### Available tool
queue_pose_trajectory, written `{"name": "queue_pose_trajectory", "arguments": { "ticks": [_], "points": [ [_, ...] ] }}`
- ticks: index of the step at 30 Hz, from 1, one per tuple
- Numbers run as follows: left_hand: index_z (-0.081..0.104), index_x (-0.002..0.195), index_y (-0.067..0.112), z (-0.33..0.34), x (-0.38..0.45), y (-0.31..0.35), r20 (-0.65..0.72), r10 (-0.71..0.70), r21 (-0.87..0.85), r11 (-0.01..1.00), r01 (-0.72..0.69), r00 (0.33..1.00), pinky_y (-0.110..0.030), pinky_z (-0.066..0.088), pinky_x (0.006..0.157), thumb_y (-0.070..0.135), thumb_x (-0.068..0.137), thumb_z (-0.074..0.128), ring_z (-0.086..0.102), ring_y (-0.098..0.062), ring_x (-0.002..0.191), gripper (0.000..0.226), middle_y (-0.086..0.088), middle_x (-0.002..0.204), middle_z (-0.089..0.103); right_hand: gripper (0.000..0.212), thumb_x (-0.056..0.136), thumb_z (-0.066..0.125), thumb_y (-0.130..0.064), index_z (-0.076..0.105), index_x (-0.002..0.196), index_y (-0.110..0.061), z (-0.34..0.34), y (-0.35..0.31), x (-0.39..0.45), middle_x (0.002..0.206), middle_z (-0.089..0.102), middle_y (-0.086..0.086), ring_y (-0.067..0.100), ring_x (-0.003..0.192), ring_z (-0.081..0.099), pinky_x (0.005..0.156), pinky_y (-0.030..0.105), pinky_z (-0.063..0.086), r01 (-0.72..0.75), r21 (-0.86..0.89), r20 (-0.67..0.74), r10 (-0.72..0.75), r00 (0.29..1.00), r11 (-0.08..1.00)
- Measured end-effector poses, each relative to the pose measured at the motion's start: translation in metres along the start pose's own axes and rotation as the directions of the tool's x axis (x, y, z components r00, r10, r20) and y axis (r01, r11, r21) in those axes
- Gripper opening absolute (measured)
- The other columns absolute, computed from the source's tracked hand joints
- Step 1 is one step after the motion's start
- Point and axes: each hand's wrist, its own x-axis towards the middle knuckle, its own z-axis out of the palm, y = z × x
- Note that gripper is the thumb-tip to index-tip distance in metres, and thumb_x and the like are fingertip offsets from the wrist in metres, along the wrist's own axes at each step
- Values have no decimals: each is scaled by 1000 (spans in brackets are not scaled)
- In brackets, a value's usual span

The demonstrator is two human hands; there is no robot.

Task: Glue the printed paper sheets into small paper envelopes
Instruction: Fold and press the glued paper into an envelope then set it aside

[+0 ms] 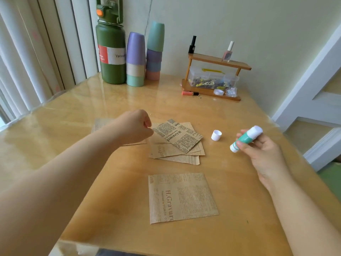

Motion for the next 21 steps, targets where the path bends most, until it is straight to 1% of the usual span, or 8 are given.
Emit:
{"name": "queue_pose_trajectory", "arguments": {
  "ticks": [2, 4, 6, 8, 11, 14, 16, 21],
  "points": [
    [62, 101, 10, 11, 24, 7, 48, -55, -34, 998, 56, 997, -29, 47, 77, 23, 84, 65, 56, -23, 93, 22, -3, 100, 62, 33, 81, 68, 2, 64, 100, -24, 1, 6, -2, 109, 69, -4, -4, 90, 65, 77, 10, 51, -7, -61, 19, 9, 1000, 998],
    [63, 102, 7, 22, 45, 11, 94, -102, -63, 992, 108, 990, -29, 47, 71, 27, 83, 66, 59, -24, 90, 28, -7, 97, 64, 36, 81, 69, 1, 63, 103, -27, 3, 9, -3, 100, 70, -8, -4, 83, 66, 79, 11, 52, -27, -112, 50, 33, 998, 993],
    [60, 107, 7, 31, 63, 14, 128, -144, -83, 984, 155, 981, -28, 43, 65, 35, 82, 67, 59, -25, 92, 38, -9, 100, 63, 37, 83, 67, 0, 61, 106, -28, 5, 11, -5, 97, 70, -11, -5, 75, 66, 77, 14, 52, -29, -162, 62, 39, 997, 986],
    [55, 112, 10, 36, 77, 16, 142, -174, -70, 980, 185, 975, -30, 47, 72, 44, 80, 67, 57, -24, 95, 48, -7, 104, 61, 38, 83, 67, -2, 59, 108, -29, 5, 11, -6, 97, 69, -13, -6, 74, 66, 76, 19, 52, -27, -219, 57, 40, 998, 975],
    [53, 119, 14, 39, 94, 19, 180, -191, -16, 980, 197, 965, -36, 50, 87, 54, 72, 72, 54, -22, 101, 64, -4, 112, 56, 37, 83, 68, -6, 58, 102, -35, 5, 9, -8, 96, 69, -16, -7, 75, 65, 77, 23, 48, -12, -274, 65, 30, 997, 962],
    [51, 123, 18, 39, 105, 27, 265, -181, 39, 983, 177, 947, -39, 47, 93, 49, 66, 79, 51, -23, 105, 71, -2, 120, 52, 37, 84, 68, -6, 55, 97, -39, 6, 7, -8, 97, 68, -17, -8, 75, 65, 72, 20, 46, 8, -293, 80, 16, 997, 956],
    [50, 123, 19, 38, 109, 32, 307, -172, 88, 984, 152, 936, -39, 45, 95, 44, 67, 80, 50, -23, 106, 69, -2, 121, 52, 36, 84, 68, -7, 55, 95, -39, 6, 7, -7, 96, 68, -16, -7, 74, 65, 70, 19, 46, 13, -299, 87, 14, 996, 954],
    [50, 120, 20, 34, 114, 36, 367, -155, 109, 986, 123, 917, -38, 42, 97, 38, 68, 81, 48, -23, 108, 62, -1, 120, 52, 33, 85, 67, -9, 54, 91, -39, 5, 7, -6, 91, 69, -13, -7, 74, 65, 74, 25, 50, 8, -323, 89, 22, 996, 946]
  ]
}}
